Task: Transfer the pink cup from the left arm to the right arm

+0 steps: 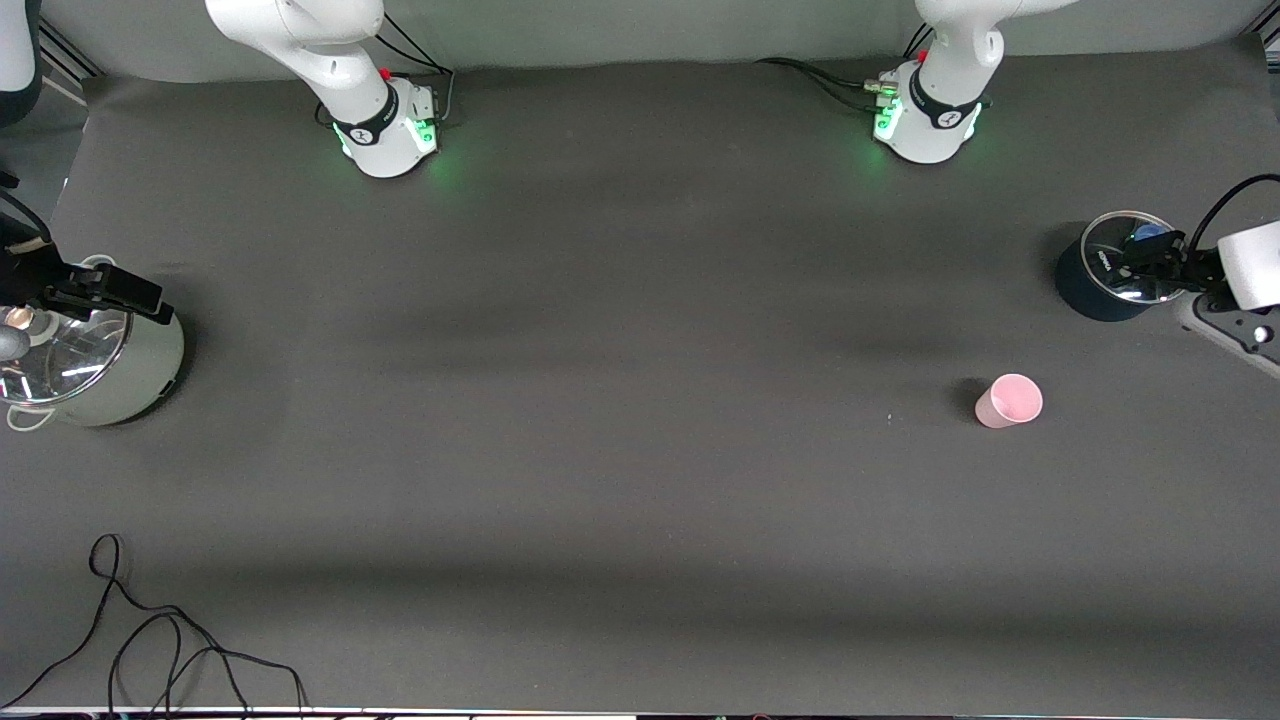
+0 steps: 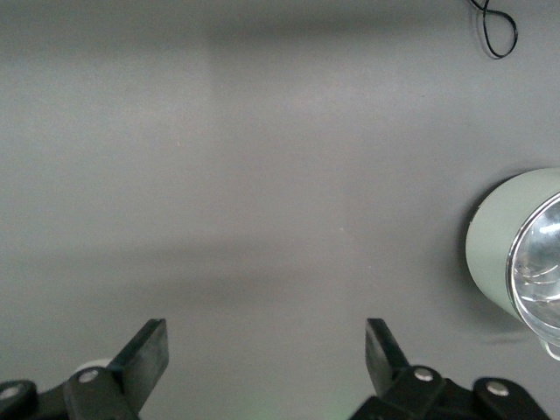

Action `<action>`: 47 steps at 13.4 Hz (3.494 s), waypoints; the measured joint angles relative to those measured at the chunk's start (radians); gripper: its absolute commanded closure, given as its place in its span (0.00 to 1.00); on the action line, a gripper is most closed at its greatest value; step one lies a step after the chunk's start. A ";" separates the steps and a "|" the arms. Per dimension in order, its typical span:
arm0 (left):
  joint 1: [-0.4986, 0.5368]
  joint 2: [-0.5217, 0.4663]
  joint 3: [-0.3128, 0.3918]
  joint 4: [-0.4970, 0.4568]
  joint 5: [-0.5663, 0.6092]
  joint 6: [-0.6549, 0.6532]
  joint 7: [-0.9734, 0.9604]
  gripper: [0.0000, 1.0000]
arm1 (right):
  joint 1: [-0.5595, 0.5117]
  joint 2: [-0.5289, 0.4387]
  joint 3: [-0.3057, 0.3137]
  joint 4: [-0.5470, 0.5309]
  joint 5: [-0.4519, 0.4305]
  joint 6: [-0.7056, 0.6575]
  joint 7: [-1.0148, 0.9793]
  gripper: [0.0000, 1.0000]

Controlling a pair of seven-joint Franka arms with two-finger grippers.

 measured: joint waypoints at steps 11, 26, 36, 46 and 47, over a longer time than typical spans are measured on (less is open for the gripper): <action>0.259 0.212 0.002 -0.048 -0.261 0.195 0.820 0.01 | 0.000 0.000 0.000 -0.002 0.000 -0.001 0.000 0.00; 0.389 0.585 0.000 -0.079 -0.695 0.201 1.554 0.01 | 0.000 0.000 0.000 -0.003 0.000 -0.007 0.000 0.00; 0.389 0.670 -0.009 -0.076 -0.813 0.202 1.703 0.01 | 0.000 0.001 0.000 -0.004 0.000 -0.008 0.000 0.00; 0.388 0.727 -0.055 -0.075 -0.895 0.203 1.753 0.09 | 0.000 0.001 0.000 -0.005 0.000 -0.008 0.000 0.00; 0.387 0.733 -0.058 -0.075 -0.902 0.203 1.754 0.06 | 0.000 0.001 0.000 -0.005 0.000 -0.008 0.000 0.00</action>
